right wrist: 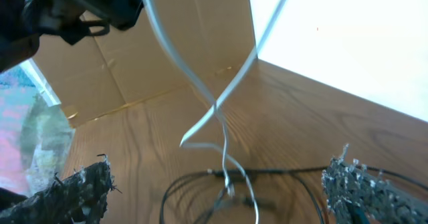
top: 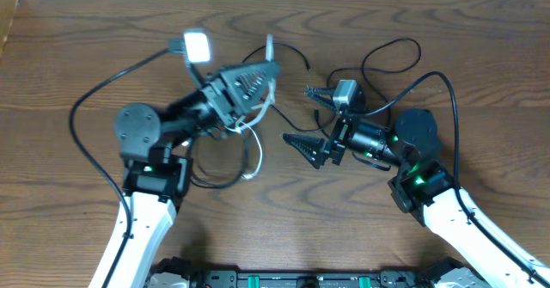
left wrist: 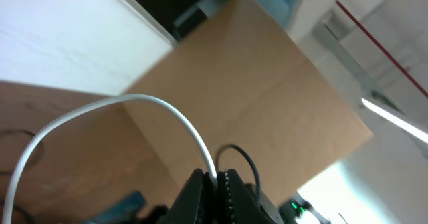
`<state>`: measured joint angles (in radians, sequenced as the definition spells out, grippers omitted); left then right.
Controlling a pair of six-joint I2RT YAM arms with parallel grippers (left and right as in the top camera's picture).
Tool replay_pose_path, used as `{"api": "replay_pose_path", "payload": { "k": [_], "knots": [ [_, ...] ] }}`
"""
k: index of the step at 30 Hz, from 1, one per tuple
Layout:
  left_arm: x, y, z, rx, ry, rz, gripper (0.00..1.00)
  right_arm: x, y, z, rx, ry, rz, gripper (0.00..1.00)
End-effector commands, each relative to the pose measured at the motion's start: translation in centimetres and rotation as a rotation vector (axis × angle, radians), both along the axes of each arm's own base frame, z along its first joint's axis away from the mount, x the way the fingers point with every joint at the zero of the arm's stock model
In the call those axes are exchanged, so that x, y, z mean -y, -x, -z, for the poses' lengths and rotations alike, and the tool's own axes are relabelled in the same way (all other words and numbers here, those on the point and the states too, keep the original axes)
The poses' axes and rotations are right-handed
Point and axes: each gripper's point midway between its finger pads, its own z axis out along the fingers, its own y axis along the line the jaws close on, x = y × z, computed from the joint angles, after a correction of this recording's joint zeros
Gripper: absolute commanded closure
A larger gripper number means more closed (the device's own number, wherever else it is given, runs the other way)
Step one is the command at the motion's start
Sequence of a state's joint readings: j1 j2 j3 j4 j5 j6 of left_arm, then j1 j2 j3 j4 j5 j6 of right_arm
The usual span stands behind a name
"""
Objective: Untangle cables
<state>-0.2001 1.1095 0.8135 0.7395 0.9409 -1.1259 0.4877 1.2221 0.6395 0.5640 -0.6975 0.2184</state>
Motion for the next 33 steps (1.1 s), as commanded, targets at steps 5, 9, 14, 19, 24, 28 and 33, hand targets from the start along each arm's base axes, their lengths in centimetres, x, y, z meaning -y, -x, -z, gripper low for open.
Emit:
{"api": "replay_pose_path", "payload": {
  "k": [5, 9, 14, 19, 24, 28, 33],
  "knots": [
    [3.3, 3.1, -1.2, 0.026, 0.02, 0.118, 0.93, -0.4, -0.2, -1.0, 0.048, -0.014, 0.037, 0.01],
    [4.7, 4.6, -1.5, 0.043, 0.026, 0.177, 0.92, -0.1, -0.8, -0.9, 0.044, -0.011, 0.073, 0.04],
    [5.7, 6.1, -2.2, 0.083, 0.041, 0.225, 0.93, 0.3, -1.6, -0.3, 0.02, 0.005, 0.13, 0.61],
    [5.5, 5.8, -2.3, 0.097, 0.039, 0.207, 0.93, 0.6, -2.1, 0.1, 0.006, 0.016, 0.161, 0.99],
    [3.9, 4.2, -2.3, 0.13, 0.022, 0.133, 0.92, 0.6, -2.1, -0.5, 0.006, -0.01, 0.161, 0.99],
    [2.1, 2.2, -1.6, 0.116, -0.001, 0.055, 0.86, 0.7, -2.0, -1.7, -0.008, -0.062, 0.16, 0.99],
    [0.4, -0.4, 1.5, 0.036, -0.089, -0.03, 0.37, 0.9, -1.6, -2.9, -0.001, -0.098, 0.159, 0.99]
  ]
}}
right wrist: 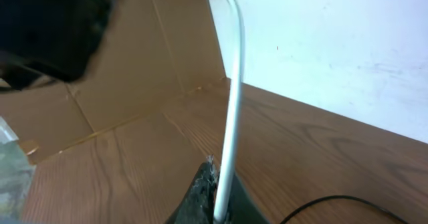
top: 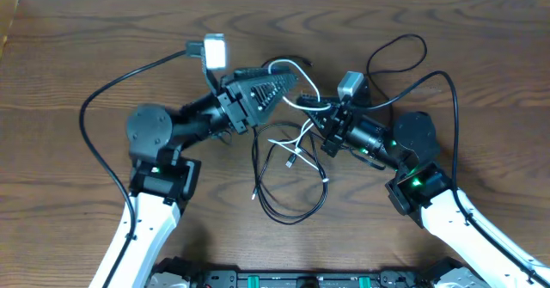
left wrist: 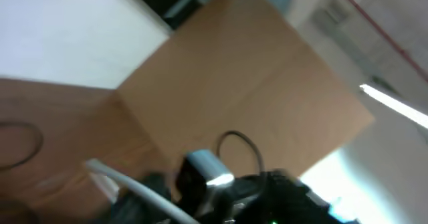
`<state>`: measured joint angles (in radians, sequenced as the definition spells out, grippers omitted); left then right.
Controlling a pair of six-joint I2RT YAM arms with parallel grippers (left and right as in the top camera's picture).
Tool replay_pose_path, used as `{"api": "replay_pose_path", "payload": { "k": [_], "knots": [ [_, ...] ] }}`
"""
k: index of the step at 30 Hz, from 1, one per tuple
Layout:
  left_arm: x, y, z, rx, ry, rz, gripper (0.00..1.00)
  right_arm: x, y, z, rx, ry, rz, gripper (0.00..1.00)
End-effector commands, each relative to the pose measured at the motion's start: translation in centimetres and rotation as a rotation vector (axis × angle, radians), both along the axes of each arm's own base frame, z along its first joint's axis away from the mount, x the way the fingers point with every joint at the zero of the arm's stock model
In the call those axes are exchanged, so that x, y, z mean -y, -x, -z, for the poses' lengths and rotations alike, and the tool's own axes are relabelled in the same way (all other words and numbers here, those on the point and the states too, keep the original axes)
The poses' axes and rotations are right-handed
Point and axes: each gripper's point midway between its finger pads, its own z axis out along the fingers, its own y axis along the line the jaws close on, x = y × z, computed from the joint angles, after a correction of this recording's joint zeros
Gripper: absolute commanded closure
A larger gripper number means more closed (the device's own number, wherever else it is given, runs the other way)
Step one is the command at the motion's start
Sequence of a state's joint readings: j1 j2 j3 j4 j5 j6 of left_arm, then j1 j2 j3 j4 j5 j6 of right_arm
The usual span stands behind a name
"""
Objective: Untangle cables
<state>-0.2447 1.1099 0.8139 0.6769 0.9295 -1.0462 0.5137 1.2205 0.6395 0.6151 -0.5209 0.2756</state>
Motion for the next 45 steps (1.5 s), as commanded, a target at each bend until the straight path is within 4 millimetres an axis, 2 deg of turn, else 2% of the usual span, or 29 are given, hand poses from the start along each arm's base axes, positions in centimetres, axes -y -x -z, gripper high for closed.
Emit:
{"api": "replay_pose_path", "payload": {
  "k": [1, 4, 10, 18, 26, 32, 34, 36, 37, 38, 41, 43, 45],
  "knots": [
    [-1.1, -1.1, 1.3, 0.006, -0.066, -0.058, 0.34, 0.4, 0.4, -2.0, 0.013, -0.054, 0.01, 0.99],
    [-1.5, -2.1, 4.6, -0.082, -0.146, -0.08, 0.29, 0.7, 0.8, -3.4, 0.056, -0.079, 0.012, 0.99],
    [-1.6, -2.2, 10.2, -0.238, -0.27, -0.065, 0.27, 2.2, 1.0, -7.5, 0.189, -0.17, 0.045, 0.99],
    [-1.6, -2.2, 15.7, -0.393, -0.37, -0.031, 0.25, 4.7, -0.1, -9.7, 0.194, -0.277, 0.118, 0.99],
    [-1.1, -2.6, 19.3, -0.512, -0.4, -0.001, 0.25, 6.4, 0.6, -13.1, 0.297, -0.391, 0.151, 0.99],
    [0.2, -1.7, 20.6, -0.556, -0.422, 0.046, 0.25, 8.9, 0.4, -15.6, 0.407, -0.465, 0.285, 0.99],
    [0.7, -1.4, 20.7, -0.555, -0.427, 0.062, 0.25, 9.1, -0.4, -15.1, 0.43, -0.416, 0.341, 0.99],
    [1.0, -1.1, 20.7, -0.553, -0.43, 0.071, 0.25, 8.7, -1.5, -13.4, 0.414, -0.325, 0.369, 0.99],
    [1.2, -1.0, 20.7, -0.551, -0.432, 0.078, 0.25, 8.2, -2.8, -11.0, 0.374, -0.219, 0.398, 0.99],
    [1.3, -0.9, 20.7, -0.551, -0.433, 0.081, 0.25, 8.2, -3.7, -9.5, 0.341, -0.161, 0.423, 0.99],
    [1.5, -0.8, 20.7, -0.549, -0.434, 0.087, 0.25, 9.3, -6.9, -4.0, 0.207, 0.004, 0.56, 0.99],
    [1.4, -0.8, 20.7, -0.549, -0.434, 0.086, 0.25, 10.4, -8.3, -1.9, 0.151, 0.056, 0.651, 0.99],
    [1.5, -0.8, 20.6, -0.55, -0.434, 0.086, 0.25, 10.9, -9.1, -0.8, 0.127, 0.074, 0.695, 0.99]
  ]
}}
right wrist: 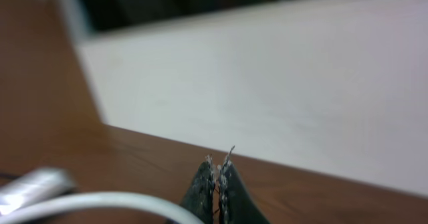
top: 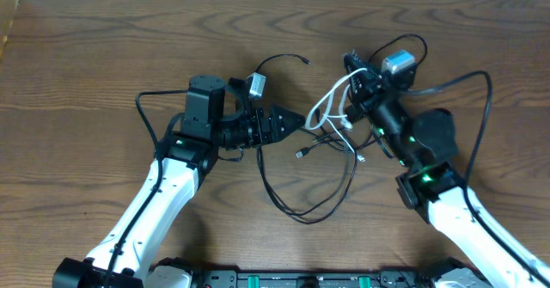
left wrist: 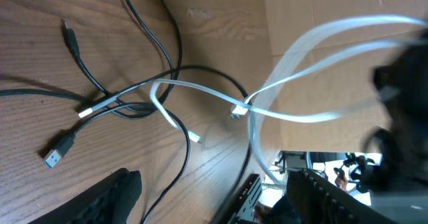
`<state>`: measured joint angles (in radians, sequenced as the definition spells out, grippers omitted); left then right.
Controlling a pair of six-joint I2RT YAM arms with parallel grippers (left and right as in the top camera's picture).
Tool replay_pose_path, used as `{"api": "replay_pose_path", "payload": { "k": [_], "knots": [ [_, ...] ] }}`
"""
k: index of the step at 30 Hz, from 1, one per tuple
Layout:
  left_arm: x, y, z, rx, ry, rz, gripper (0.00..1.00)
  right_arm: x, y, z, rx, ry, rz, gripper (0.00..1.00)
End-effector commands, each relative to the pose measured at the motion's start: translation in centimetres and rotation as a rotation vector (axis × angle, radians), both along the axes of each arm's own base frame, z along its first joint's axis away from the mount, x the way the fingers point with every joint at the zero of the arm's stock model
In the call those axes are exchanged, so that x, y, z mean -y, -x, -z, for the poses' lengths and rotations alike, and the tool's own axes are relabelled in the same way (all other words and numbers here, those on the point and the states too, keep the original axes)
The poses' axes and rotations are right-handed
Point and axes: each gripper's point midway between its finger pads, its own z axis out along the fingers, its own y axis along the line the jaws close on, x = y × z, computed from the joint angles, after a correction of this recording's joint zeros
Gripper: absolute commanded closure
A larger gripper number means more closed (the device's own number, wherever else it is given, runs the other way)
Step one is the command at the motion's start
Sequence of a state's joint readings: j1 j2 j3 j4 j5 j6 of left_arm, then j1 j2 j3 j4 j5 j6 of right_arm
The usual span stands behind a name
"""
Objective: Untangle cables
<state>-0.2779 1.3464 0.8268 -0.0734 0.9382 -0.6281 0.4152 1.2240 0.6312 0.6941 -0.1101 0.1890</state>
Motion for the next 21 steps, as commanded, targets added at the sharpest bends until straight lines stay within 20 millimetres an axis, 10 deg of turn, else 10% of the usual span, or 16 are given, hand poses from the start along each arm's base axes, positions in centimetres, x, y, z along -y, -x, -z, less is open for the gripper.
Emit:
{"api": "replay_pose_path", "payload": {
  "k": [1, 9, 21],
  "knots": [
    [0.0, 0.0, 0.3, 0.003, -0.011, -0.003, 0.25, 2.7, -2.2, 0.9, 0.001, 0.059, 0.191, 0.99],
    [0.0, 0.0, 0.3, -0.016, -0.006, -0.012, 0.25, 2.7, -2.7, 1.4, -0.003, 0.051, 0.202, 0.99],
    [-0.1, 0.4, 0.8, -0.046, -0.015, -0.01, 0.24, 6.6, 1.3, -11.9, 0.378, -0.541, 0.126, 0.99]
  ]
}}
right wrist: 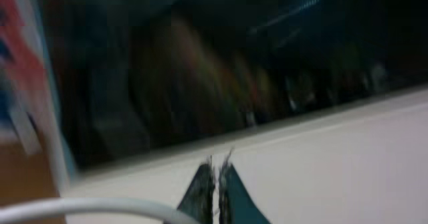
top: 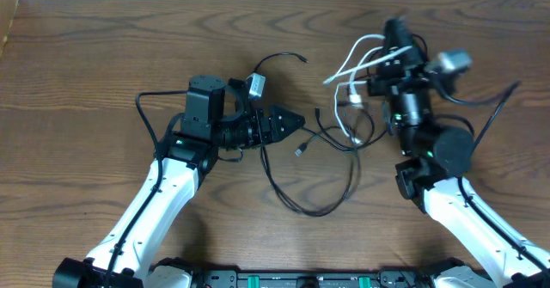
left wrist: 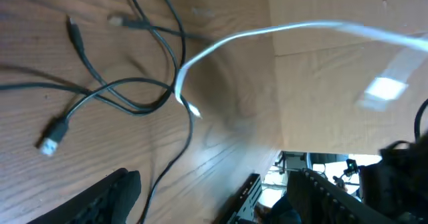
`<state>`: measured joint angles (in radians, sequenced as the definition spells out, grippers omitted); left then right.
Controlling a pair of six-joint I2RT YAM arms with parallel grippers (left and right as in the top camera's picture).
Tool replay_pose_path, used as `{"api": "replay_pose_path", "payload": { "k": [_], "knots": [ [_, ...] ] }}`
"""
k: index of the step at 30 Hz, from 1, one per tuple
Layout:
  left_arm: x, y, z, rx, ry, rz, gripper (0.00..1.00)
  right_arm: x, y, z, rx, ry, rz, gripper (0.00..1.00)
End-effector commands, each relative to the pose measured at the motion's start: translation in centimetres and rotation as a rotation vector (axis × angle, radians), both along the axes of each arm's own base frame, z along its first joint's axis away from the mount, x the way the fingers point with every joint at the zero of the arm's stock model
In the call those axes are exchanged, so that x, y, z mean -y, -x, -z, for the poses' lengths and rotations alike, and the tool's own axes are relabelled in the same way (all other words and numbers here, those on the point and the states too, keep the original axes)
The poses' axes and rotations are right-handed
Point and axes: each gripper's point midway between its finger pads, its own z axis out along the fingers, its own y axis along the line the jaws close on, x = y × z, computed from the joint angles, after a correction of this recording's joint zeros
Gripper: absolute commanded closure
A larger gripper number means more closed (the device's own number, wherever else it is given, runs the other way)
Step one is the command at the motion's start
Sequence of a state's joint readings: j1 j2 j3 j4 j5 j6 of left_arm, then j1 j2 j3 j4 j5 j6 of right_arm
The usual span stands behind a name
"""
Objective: Untangle cables
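A white cable [top: 354, 58] hangs in loops from my right gripper [top: 392, 28], which is raised at the far right and shut on it; in the right wrist view the cable [right wrist: 100, 207] runs to the closed fingertips of the gripper [right wrist: 217, 165]. The black cable [top: 331, 204] lies on the table in a wide loop, its USB plug [top: 298, 152] near the middle. My left gripper [top: 296, 119] sits low and open, pointing at the black cable. In the left wrist view, that gripper [left wrist: 214, 184] has nothing between its fingers, with the black cable [left wrist: 127, 97] and white cable [left wrist: 267, 30] ahead of it.
The wooden table [top: 77, 47] ends at a white wall along the far edge. The arms' own black leads arc beside each arm, such as one on the left [top: 150, 99] and one on the right [top: 494, 116].
My right gripper has moved right and farther back with the white cable, whose loops now hang mostly clear of the black cable. The left gripper has stayed open in place.
First my left gripper held the white cable up while the right stood open beside it. Then the right gripper was shut on the white cable. Later the left gripper was open and low by the black cable, and the right now holds the white cable off to the right.
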<state>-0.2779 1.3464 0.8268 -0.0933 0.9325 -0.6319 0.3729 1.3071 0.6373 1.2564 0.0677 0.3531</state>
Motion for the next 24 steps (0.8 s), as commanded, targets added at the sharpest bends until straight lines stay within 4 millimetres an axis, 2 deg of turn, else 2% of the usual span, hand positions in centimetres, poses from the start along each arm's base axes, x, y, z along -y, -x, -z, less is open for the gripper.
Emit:
{"api": "replay_pose_path", "payload": {
  "k": [1, 4, 8, 12, 13, 15, 17, 21, 24],
  "knots": [
    [-0.1, 0.4, 0.6, -0.037, -0.011, -0.004, 0.24, 1.8, 1.3, -2.7, 0.072, -0.183, -0.045, 0.99],
    [-0.1, 0.6, 1.0, -0.058, -0.018, -0.004, 0.24, 3.5, 2.7, -4.6, 0.169, -0.257, -0.023, 0.99],
    [-0.2, 0.7, 1.0, -0.058, -0.019, -0.003, 0.24, 4.7, 3.0, -5.2, 0.201, -0.268, 0.009, 0.99],
    [-0.2, 0.7, 1.0, -0.058, -0.019, -0.003, 0.23, 6.0, 0.8, -4.0, 0.125, -0.198, 0.069, 0.99],
    [-0.2, 0.7, 1.0, -0.059, -0.02, -0.003, 0.18, 6.2, 0.2, -3.8, 0.103, -0.177, 0.079, 0.99],
    [-0.2, 0.7, 1.0, -0.059, -0.019, -0.003, 0.14, 6.7, -1.1, -3.5, 0.056, -0.149, 0.096, 0.99],
    [-0.2, 0.6, 1.0, -0.058, -0.021, -0.005, 0.06, 7.4, -2.1, -4.0, 0.024, -0.14, 0.119, 0.99],
    [-0.9, -0.4, 1.8, -0.042, -0.076, -0.071, 0.05, 8.2, -2.7, -6.6, 0.024, -0.198, 0.115, 0.99],
    [-1.3, -0.9, 2.0, -0.056, -0.09, -0.114, 0.05, 7.4, -2.7, -7.8, 0.021, -0.238, 0.062, 0.99]
  ]
}}
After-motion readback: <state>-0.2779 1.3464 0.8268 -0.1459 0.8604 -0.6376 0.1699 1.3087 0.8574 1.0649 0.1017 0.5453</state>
